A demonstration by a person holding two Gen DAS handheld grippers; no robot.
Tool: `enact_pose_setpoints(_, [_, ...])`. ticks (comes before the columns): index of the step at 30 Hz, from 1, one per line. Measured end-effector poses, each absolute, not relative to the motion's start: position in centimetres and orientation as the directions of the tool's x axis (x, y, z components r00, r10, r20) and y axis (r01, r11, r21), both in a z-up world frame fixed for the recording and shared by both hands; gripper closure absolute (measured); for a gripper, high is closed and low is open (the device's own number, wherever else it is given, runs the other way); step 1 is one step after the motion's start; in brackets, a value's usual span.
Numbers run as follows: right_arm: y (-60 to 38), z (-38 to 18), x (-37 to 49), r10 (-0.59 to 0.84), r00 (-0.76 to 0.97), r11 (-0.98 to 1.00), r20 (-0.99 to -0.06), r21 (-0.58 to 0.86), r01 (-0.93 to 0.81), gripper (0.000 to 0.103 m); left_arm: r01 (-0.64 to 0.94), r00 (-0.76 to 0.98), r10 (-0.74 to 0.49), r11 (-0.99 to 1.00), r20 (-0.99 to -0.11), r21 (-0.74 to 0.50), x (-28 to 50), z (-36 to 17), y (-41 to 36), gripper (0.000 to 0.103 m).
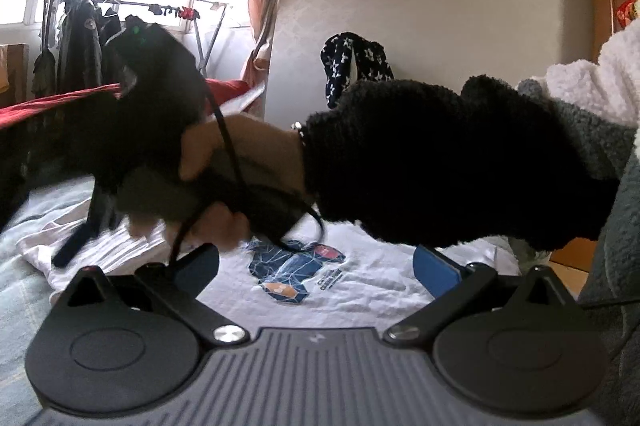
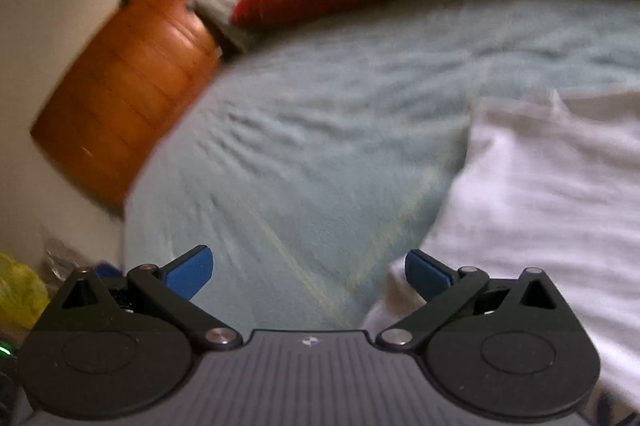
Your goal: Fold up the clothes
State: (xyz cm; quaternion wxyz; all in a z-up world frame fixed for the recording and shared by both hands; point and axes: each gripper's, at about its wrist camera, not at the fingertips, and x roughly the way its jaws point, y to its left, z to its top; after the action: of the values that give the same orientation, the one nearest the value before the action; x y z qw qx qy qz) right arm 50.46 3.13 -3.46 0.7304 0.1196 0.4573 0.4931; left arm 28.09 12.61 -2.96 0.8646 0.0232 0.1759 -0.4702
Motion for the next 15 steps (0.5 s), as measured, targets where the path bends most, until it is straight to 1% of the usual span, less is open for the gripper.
enact_pose_setpoints(3, [2.4, -3.1, 51.9, 0.814, 0.168, 0.536, -0.557, 0.606, -0.587, 0.0, 0.822, 0.494, -0.805, 0.555, -0.328, -0.125, 28.1, -3.0, 12.5, 0.001])
enact_pose_setpoints(7, [4.5, -5.9, 52.9, 0.787, 0.133, 0.56, -0.602, 0.607, -0.564, 0.0, 0.82, 0.495, -0.804, 0.558, -0.33, -0.128, 28.2, -3.0, 12.4, 0.001])
enact_pose_setpoints(9, [6.1, -6.8, 52.7, 0.796, 0.105, 0.533, -0.596, 0.608, -0.588, 0.0, 0.82, 0.494, -0.805, 0.557, -0.329, -0.132, 28.3, -3.0, 12.5, 0.001])
enact_pose_setpoints(12, [7.0, -6.1, 51.8, 0.819, 0.067, 0.483, -0.57, 0.622, -0.617, 0.0, 0.819, 0.495, -0.805, 0.558, -0.327, -0.134, 28.1, -3.1, 12.4, 0.001])
enact_pose_setpoints(15, [5.9, -3.9, 50.9, 0.776, 0.153, 0.535, -0.612, 0.508, -0.675, 0.0, 0.823, 0.492, -0.809, 0.553, -0.323, -0.133, 28.0, -3.1, 12.4, 0.001])
